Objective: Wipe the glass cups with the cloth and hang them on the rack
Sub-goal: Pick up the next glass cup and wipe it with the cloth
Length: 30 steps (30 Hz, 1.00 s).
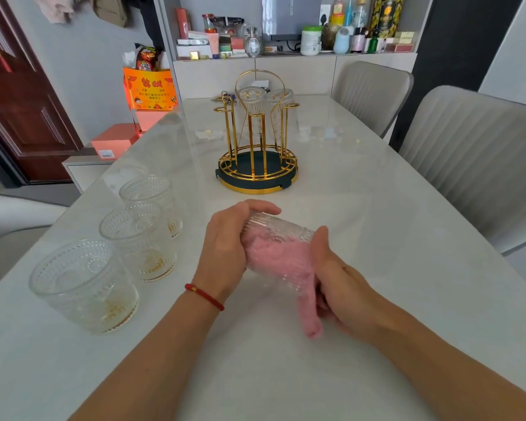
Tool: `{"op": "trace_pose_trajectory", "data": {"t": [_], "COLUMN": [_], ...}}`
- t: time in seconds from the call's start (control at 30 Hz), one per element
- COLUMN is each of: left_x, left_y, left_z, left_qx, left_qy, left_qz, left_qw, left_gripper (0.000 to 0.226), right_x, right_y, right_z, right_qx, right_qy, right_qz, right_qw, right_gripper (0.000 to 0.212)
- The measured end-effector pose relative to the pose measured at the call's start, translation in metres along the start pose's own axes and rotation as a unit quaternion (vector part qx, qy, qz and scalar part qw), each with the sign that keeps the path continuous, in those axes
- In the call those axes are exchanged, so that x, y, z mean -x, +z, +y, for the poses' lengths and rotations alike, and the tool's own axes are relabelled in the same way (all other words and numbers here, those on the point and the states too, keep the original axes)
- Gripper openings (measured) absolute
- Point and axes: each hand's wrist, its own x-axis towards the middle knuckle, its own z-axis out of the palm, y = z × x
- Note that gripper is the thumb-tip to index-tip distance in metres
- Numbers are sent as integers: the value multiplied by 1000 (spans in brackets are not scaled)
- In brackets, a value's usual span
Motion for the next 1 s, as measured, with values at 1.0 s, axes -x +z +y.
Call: {"op": "trace_pose_trajectory", "data": {"t": [1.0], "left_x": [0], "left_y": [-7], "left_z": [-6], "left_qx": [-47], "left_qy": [101], "left_qz": [-63], "left_qw": [992], "left_gripper": [53], "right_x": [-3], "right_y": [-10], "right_z": [-14], "right_qx": [-259], "right_qy": [81], "right_qz": [-74], "right_qw": [960], "right_gripper": [89]}}
